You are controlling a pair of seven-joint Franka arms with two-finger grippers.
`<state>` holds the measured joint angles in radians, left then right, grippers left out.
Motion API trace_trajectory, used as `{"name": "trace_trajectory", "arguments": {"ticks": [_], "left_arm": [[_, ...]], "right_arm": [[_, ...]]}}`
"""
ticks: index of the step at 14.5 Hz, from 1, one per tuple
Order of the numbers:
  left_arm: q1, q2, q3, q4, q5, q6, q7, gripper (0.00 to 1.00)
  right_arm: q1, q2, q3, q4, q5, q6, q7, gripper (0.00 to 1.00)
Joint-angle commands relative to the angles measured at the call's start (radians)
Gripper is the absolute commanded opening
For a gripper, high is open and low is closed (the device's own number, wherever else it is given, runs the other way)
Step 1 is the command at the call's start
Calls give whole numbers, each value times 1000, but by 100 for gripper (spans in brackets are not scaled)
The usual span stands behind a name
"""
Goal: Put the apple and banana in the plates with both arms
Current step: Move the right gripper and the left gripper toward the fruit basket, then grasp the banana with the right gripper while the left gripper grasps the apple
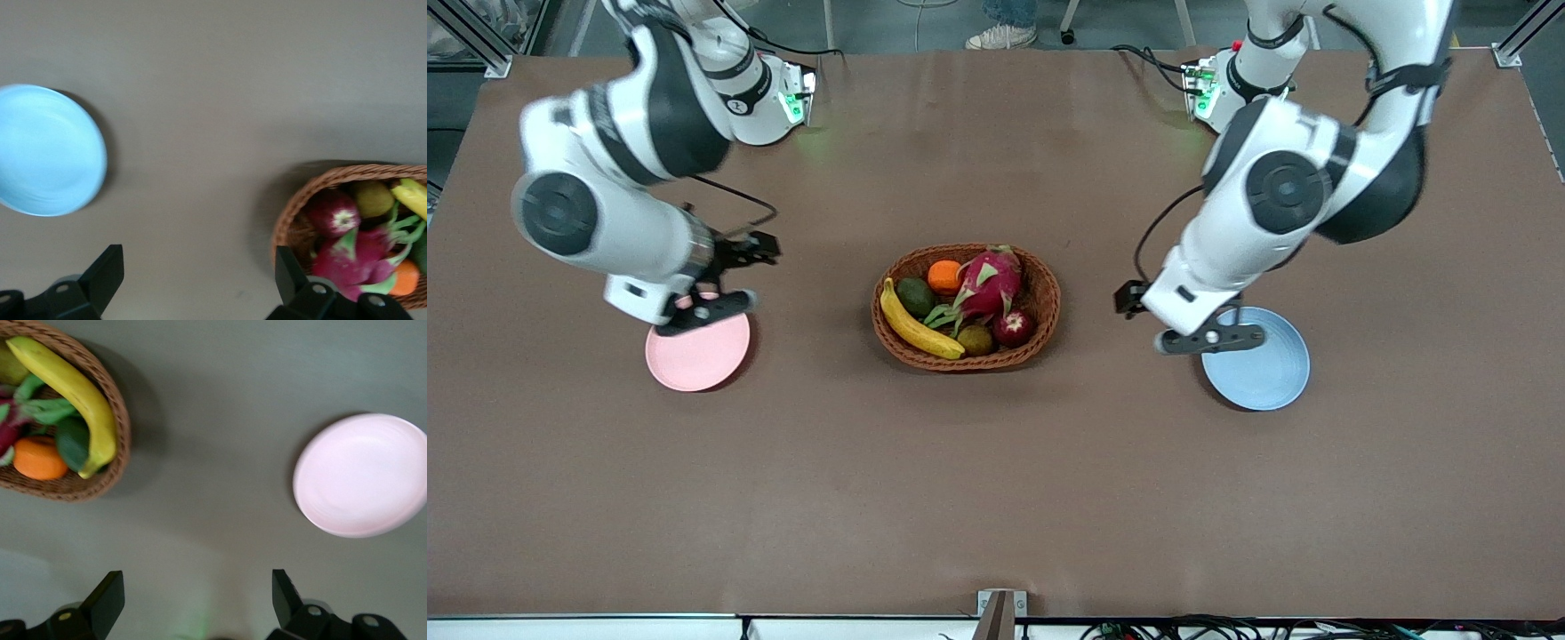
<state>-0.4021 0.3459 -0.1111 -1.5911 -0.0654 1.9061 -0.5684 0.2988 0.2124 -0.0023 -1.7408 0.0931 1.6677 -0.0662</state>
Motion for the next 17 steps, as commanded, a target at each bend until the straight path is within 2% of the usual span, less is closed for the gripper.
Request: {"name": "trace_trajectory", "arguments": {"ticks": [1, 5, 10, 12, 15, 17], "left_arm": [[-30, 70, 4, 31, -40, 39, -62, 100], [-84, 146, 4, 39, -60, 129, -142, 100], [-159, 309, 5, 181, -60, 172, -254, 100], [-161, 338, 4, 184, -62, 218, -266, 100], [-191, 378, 4, 183, -63, 261, -294, 100], [-202, 386, 4, 181, -63, 263, -349, 100]], "right_arm": [[49, 57, -11, 9, 25, 72, 8, 91], [143, 114, -10, 4, 27, 148, 133, 83], [209, 182, -11, -8, 27, 228, 276, 77], [235, 196, -11, -13, 27, 244, 348, 77], [243, 214, -11, -23, 27, 270, 355, 77], [253, 213, -11, -80, 27, 320, 356, 76]]}}
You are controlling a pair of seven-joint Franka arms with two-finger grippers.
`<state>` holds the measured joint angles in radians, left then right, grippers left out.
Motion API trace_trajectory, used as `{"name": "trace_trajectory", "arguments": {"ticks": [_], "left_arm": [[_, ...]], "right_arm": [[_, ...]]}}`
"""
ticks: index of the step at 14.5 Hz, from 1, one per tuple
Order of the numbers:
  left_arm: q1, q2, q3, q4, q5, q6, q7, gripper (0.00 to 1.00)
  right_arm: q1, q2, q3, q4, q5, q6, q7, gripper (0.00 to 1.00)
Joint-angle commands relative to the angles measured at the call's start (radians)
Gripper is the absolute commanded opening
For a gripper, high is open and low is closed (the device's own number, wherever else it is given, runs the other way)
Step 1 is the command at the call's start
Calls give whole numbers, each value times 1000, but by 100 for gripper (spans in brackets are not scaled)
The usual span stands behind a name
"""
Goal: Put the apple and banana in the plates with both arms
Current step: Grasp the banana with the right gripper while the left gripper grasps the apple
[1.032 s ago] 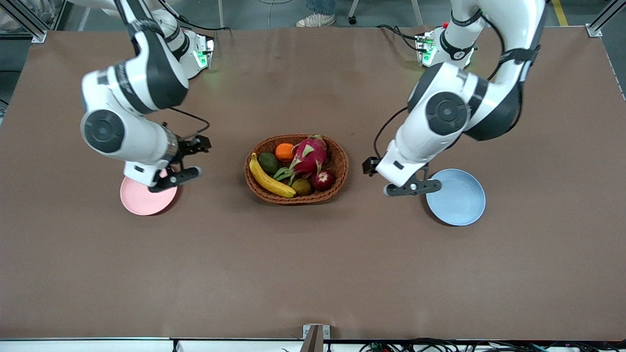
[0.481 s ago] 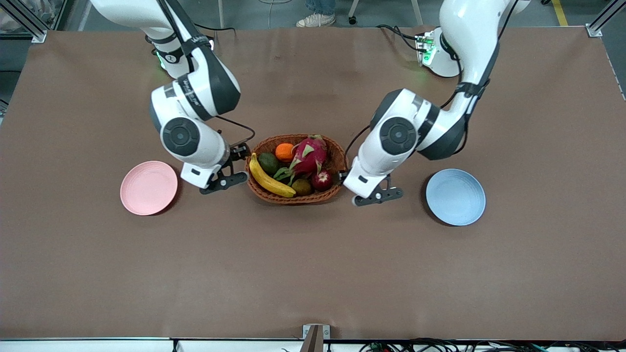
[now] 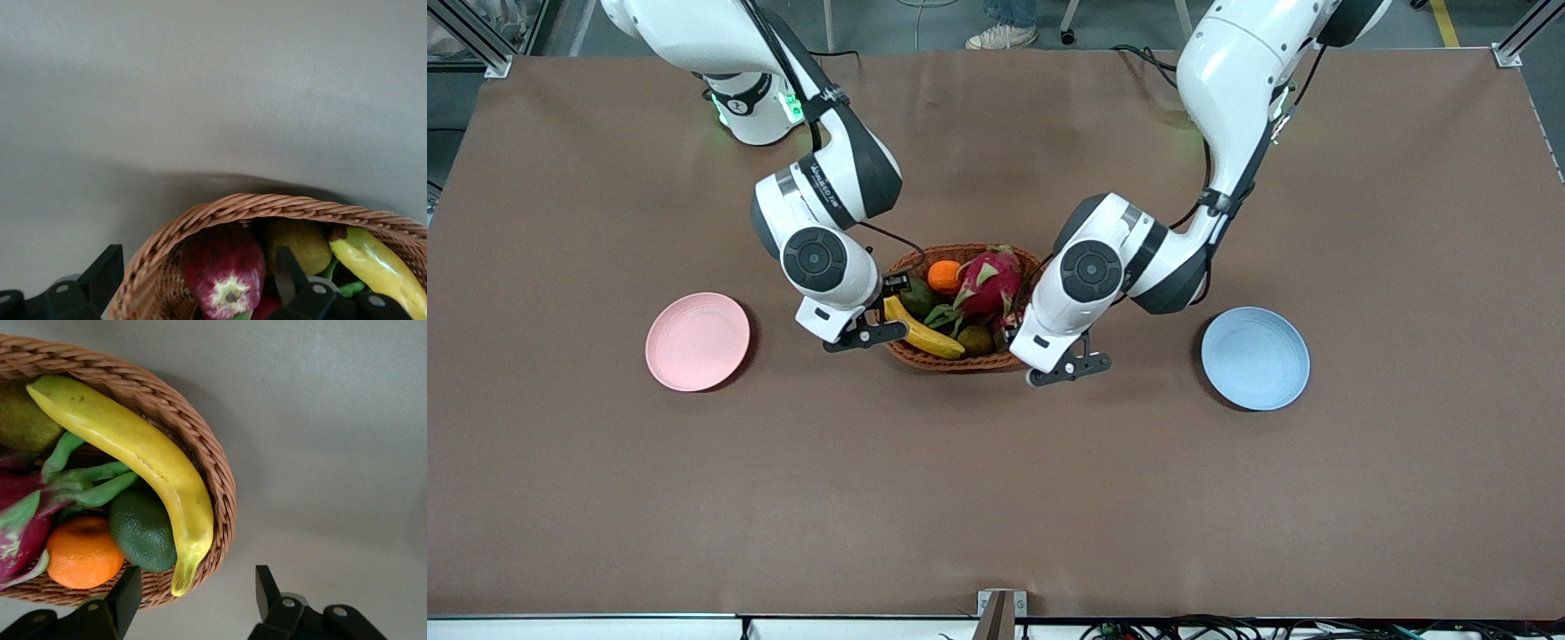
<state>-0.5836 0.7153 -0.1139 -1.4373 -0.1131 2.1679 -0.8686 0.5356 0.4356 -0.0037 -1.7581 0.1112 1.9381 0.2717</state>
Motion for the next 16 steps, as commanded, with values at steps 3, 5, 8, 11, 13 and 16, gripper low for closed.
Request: {"name": "trace_trajectory", "arguments": {"ticks": [3, 5, 8, 11, 13, 16], "left_arm": [[-33, 35, 7, 28, -33, 1, -128, 97], [-45, 43, 7, 28, -46, 1, -139, 96], [-45, 53, 7, 28, -72, 3, -142, 93], [-53, 61, 7, 26, -74, 23, -167, 92], [-53, 67, 8, 26, -73, 23, -167, 90], [-53, 67, 8, 25, -73, 23, -167, 81]], "right_arm": [[23, -11, -9, -86, 8, 54, 43, 73], [49, -11, -9, -86, 8, 51, 64, 68], [66, -11, -10, -86, 8, 51, 96, 67], [66, -11, -10, -86, 8, 50, 96, 67], [66, -9, -10, -86, 8, 53, 96, 64], [66, -8, -10, -87, 7, 54, 96, 63]]}}
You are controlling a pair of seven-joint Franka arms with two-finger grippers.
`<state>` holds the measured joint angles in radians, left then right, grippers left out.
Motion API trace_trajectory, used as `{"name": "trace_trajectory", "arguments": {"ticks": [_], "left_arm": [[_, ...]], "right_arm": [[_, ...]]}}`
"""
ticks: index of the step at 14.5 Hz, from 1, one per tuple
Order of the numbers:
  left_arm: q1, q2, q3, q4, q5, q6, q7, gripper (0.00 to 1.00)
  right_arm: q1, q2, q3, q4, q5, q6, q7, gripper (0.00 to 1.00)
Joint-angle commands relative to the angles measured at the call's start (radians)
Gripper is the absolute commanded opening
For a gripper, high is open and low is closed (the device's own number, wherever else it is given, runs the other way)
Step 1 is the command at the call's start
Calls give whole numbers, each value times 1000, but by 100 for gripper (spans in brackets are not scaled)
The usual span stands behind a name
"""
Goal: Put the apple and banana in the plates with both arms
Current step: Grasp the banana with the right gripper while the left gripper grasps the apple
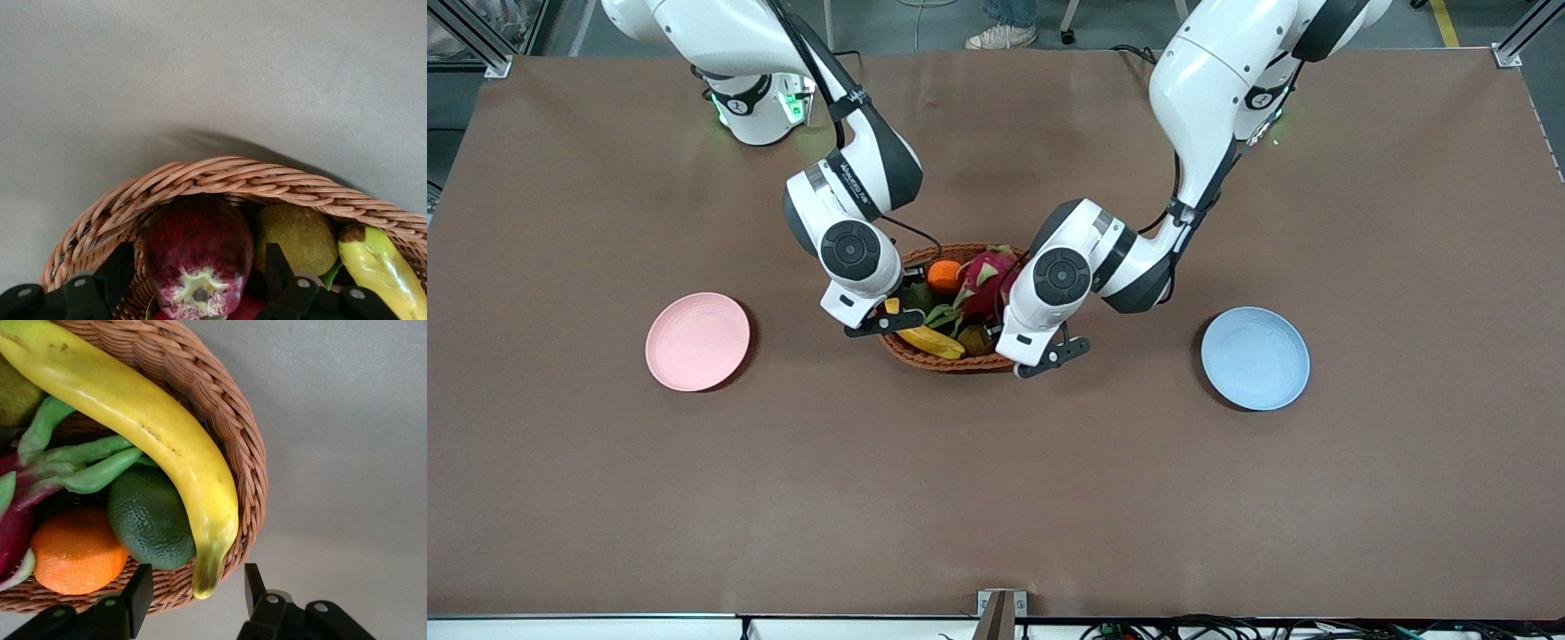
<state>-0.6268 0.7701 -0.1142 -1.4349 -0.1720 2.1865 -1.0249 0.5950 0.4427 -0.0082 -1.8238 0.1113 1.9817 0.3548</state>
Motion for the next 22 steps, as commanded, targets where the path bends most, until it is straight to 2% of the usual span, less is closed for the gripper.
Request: {"name": "trace_trajectory", "arguments": {"ticks": [1, 5, 7, 8, 12, 14, 18, 22], "left_arm": [[-10, 17, 8, 22, -14, 4, -11, 81], [-10, 28, 8, 24, -15, 12, -12, 79], [-10, 34, 8, 22, -14, 12, -11, 71], [-10, 35, 7, 22, -15, 12, -11, 66], [-8, 31, 7, 22, -11, 12, 9, 28], [-5, 14, 8, 25, -4, 10, 6, 15], [12, -53, 8, 21, -4, -7, 3, 10], [68, -132, 8, 24, -4, -89, 41, 9]], "right_arm": [[6, -12, -6, -22, 7, 12, 13, 62], [6, -4, -6, -22, 7, 14, 12, 62], [5, 4, -6, -22, 7, 16, 12, 62], [6, 5, -6, -20, 7, 17, 12, 62], [6, 8, -6, -20, 7, 19, 12, 60], [5, 13, -6, -20, 7, 19, 12, 59], [3, 13, -6, -20, 7, 12, 12, 53], [2, 13, -6, -20, 7, 6, 12, 48]]}}
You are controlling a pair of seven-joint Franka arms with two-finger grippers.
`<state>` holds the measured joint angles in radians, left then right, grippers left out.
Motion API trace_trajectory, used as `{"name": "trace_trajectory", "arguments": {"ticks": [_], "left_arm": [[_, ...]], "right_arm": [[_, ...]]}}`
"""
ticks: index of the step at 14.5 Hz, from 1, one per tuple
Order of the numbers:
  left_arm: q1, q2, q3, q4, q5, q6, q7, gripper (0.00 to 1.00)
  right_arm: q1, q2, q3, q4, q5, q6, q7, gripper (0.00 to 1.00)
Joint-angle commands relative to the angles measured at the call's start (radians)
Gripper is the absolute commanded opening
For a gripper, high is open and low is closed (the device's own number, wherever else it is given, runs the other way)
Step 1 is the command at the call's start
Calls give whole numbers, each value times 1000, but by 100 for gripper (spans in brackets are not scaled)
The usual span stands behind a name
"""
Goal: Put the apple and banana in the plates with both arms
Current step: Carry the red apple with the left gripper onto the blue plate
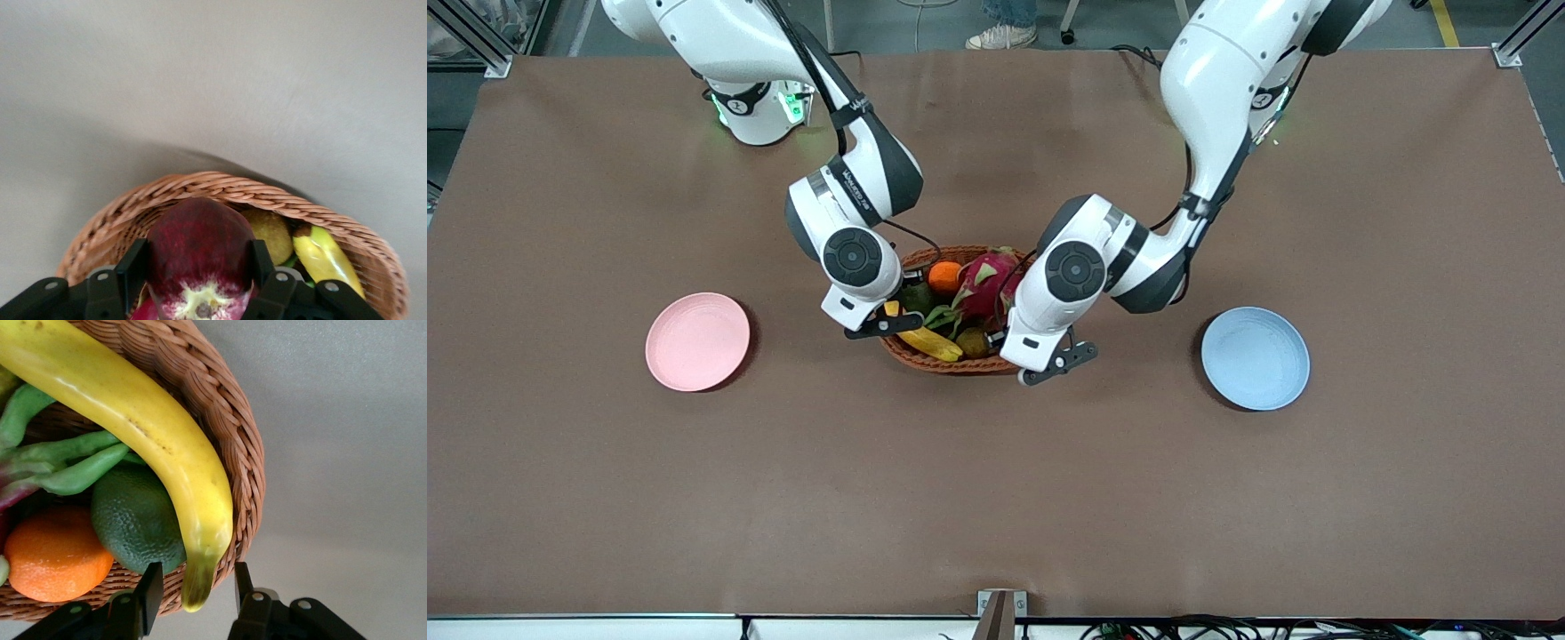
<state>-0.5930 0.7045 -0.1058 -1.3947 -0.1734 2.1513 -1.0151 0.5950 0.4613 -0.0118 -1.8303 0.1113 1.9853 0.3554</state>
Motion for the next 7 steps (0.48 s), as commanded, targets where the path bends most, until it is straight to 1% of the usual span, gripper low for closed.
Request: {"name": "trace_trajectory", "arguments": {"ticks": [1, 5, 7], "left_arm": [[51, -89, 0, -17, -3, -82, 39, 8], [148, -190, 1, -26, -3, -159, 154, 7], [202, -246, 5, -75, 11, -209, 248, 8]], "right_arm": [[2, -6, -2, -14, 7, 3, 11, 48], [0, -4, -2, -14, 7, 1, 11, 46], [0, -4, -2, -14, 7, 0, 13, 45]]}}
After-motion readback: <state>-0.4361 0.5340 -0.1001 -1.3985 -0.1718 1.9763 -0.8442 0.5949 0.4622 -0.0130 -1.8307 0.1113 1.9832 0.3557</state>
